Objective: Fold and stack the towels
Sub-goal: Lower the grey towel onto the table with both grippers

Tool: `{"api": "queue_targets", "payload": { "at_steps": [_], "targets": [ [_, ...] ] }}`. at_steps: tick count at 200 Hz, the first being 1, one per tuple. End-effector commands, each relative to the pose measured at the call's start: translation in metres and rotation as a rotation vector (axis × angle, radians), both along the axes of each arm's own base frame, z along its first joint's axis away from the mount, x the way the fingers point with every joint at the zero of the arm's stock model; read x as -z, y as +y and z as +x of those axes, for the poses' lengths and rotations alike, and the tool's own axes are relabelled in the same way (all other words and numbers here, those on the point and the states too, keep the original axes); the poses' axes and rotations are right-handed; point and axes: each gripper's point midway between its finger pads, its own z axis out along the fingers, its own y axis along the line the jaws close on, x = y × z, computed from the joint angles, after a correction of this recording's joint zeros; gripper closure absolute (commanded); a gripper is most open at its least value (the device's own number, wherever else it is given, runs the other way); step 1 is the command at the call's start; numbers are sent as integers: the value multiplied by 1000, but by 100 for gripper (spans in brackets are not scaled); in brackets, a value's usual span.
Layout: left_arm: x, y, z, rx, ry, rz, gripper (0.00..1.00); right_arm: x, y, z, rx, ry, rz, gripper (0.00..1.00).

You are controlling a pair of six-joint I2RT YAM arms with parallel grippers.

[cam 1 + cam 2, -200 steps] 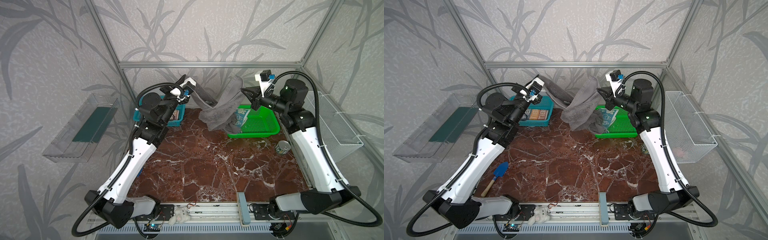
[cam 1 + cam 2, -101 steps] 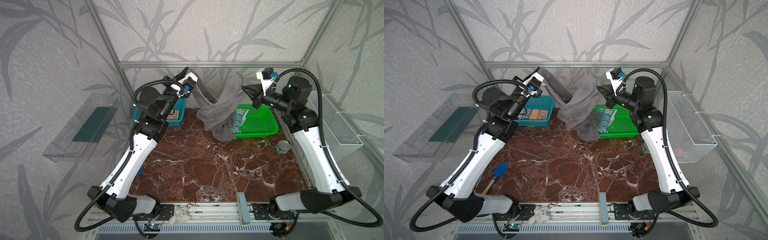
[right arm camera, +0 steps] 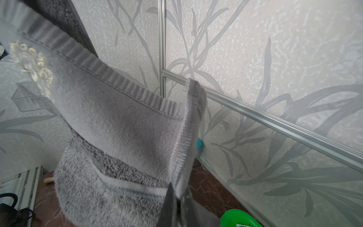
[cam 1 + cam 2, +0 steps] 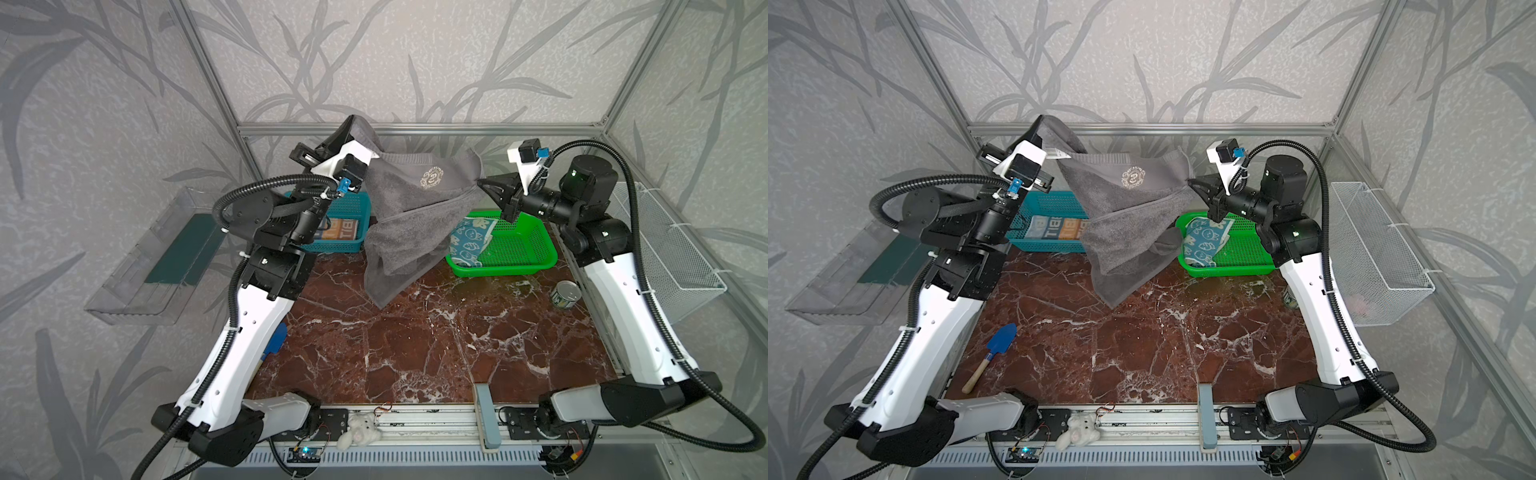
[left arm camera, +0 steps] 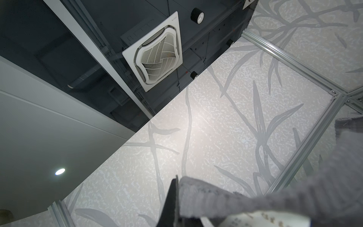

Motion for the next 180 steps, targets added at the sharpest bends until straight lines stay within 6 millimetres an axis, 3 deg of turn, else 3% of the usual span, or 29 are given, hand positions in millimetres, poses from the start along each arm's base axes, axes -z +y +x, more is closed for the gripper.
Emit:
{"api": "queue_targets", "payload": {
  "at_steps": [1,30,68,86,98,103,149,180],
  "targets": [
    [35,5,15,-61,68,27,100,48,8,12,17,152,-19,100],
    [110,8,42,-118,234,38,100,117,21,27,64,296,-89,100],
    [194,4,62,-74,435,-55,100,203,22,60,218,454,-183,100],
    [233,0,70,-69,515,-79,100,242,26,70,251,529,-263,100],
    [257,-1,73,-77,563,-85,100,258,32,73,265,564,-304,100],
    [265,0,74,-84,578,-85,100,275,34,76,269,597,-329,100],
    [331,6,81,-156,704,-75,100,332,55,92,300,716,-373,100],
    [352,6,82,-165,761,-86,100,358,54,101,377,774,-443,100]
  ]
}}
